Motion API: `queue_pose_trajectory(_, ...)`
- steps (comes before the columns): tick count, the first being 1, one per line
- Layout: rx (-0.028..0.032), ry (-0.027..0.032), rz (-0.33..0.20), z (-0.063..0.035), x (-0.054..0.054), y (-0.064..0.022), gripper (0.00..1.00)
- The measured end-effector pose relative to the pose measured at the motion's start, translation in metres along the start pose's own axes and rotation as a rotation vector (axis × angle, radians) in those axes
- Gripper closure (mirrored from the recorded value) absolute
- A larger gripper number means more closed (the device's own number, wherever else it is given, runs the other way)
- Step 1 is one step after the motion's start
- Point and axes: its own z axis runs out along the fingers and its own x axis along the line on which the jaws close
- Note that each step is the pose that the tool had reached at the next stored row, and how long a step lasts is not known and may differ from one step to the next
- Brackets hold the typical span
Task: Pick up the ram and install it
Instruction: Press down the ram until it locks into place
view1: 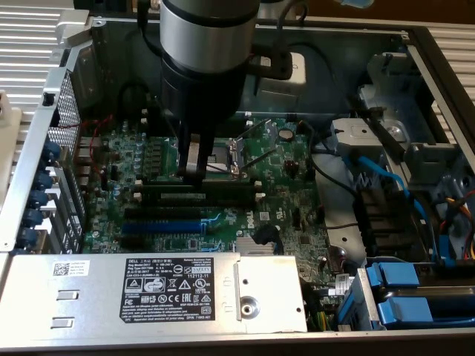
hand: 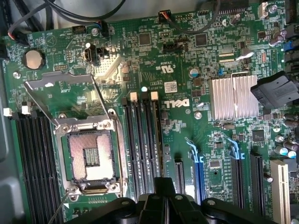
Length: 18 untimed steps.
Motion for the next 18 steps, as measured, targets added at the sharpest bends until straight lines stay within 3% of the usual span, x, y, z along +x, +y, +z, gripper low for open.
queue_pose_trajectory(6,-0.0036,0.0047,0.072,0.0000,0.0000,0.0000,0.89)
queue_pose_trajectory(18,-0.0071,0.0096,0.150,0.0001,-0.0010,-0.0007,0.89)
